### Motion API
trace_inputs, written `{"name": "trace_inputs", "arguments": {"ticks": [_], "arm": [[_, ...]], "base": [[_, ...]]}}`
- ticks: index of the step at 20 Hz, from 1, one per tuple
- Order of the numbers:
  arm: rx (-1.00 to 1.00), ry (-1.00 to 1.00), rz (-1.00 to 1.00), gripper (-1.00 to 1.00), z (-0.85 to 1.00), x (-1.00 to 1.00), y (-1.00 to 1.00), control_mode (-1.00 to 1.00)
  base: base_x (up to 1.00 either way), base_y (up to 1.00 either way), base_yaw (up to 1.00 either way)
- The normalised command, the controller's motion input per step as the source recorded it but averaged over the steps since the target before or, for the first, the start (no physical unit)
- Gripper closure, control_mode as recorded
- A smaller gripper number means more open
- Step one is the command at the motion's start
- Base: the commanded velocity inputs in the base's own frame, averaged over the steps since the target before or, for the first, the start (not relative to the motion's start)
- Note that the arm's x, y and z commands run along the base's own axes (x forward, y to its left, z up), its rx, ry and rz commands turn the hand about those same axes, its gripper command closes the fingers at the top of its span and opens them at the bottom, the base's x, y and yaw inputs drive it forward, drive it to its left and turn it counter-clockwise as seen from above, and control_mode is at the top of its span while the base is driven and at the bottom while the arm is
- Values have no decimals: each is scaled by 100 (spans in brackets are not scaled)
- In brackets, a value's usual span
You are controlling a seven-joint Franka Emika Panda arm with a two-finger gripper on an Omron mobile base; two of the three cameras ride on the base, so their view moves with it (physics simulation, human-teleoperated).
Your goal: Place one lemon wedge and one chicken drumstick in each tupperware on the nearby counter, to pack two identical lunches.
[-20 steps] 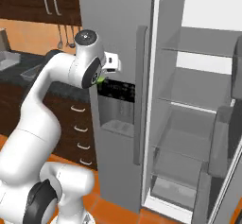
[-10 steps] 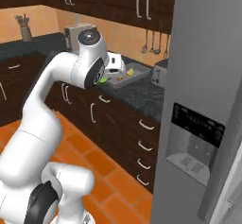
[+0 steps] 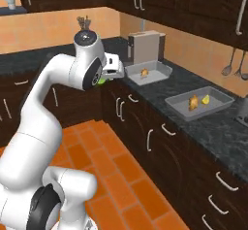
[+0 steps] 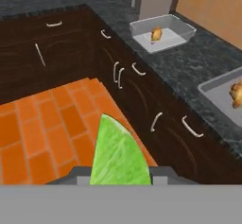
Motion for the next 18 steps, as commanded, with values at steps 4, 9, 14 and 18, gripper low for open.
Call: {"name": "trace_inputs", "arguments": {"ticks": [4, 9, 14, 18], "arm": [[0, 0, 0, 100, 0, 0, 0, 100], [0, 0, 0, 100, 0, 0, 0, 100], [0, 0, 0, 100, 0, 0, 0, 100], [0, 0, 0, 100, 0, 0, 0, 100]], "base": [[100, 19, 7], [100, 2, -34], [100, 17, -47], [91, 50, -58]]}}
